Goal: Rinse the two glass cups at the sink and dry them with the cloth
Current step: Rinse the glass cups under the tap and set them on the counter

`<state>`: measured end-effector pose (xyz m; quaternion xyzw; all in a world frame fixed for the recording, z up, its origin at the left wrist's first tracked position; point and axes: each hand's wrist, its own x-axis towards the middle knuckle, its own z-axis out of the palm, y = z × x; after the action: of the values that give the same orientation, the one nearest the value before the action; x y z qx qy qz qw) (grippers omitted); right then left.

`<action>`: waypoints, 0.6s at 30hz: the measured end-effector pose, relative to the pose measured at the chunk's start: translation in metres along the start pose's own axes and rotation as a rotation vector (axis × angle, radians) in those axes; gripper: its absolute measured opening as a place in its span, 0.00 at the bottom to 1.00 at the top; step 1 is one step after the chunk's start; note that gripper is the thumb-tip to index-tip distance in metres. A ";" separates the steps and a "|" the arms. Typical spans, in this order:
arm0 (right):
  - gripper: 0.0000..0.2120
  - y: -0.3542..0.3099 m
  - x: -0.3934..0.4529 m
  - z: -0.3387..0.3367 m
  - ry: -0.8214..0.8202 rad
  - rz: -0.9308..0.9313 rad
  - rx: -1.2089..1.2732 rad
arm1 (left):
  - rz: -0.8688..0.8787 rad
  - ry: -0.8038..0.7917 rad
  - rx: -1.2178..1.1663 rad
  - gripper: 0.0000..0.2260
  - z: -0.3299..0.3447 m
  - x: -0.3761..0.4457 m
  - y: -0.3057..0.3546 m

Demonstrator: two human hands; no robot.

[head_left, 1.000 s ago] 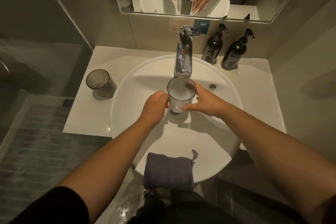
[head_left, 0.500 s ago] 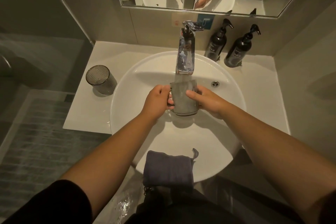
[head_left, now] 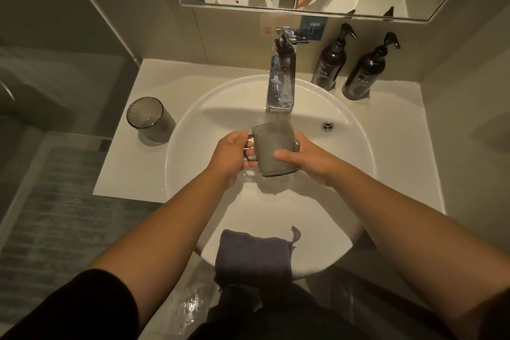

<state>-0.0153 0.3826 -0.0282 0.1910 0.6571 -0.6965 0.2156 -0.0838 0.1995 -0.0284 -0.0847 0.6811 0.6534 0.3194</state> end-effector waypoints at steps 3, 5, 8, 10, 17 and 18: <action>0.43 0.002 0.002 0.005 0.068 -0.019 -0.056 | -0.003 0.030 0.042 0.14 0.003 0.001 -0.005; 0.45 0.002 0.003 0.008 0.102 -0.032 -0.108 | -0.003 0.053 0.104 0.13 0.008 -0.002 -0.007; 0.46 0.003 0.003 0.012 0.146 -0.048 -0.166 | 0.002 0.166 0.278 0.15 0.016 -0.007 -0.009; 0.46 0.003 0.002 0.014 0.186 -0.059 -0.181 | 0.028 0.234 0.428 0.17 0.020 -0.013 -0.010; 0.40 0.000 -0.003 0.021 0.300 -0.134 -0.291 | 0.007 -0.011 0.217 0.20 0.033 -0.027 0.000; 0.35 -0.001 -0.005 0.020 0.281 -0.139 -0.257 | -0.019 -0.040 0.189 0.22 0.031 -0.026 0.000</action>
<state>-0.0110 0.3631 -0.0228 0.2115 0.7758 -0.5867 0.0959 -0.0539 0.2210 -0.0125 -0.0473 0.7325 0.5847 0.3456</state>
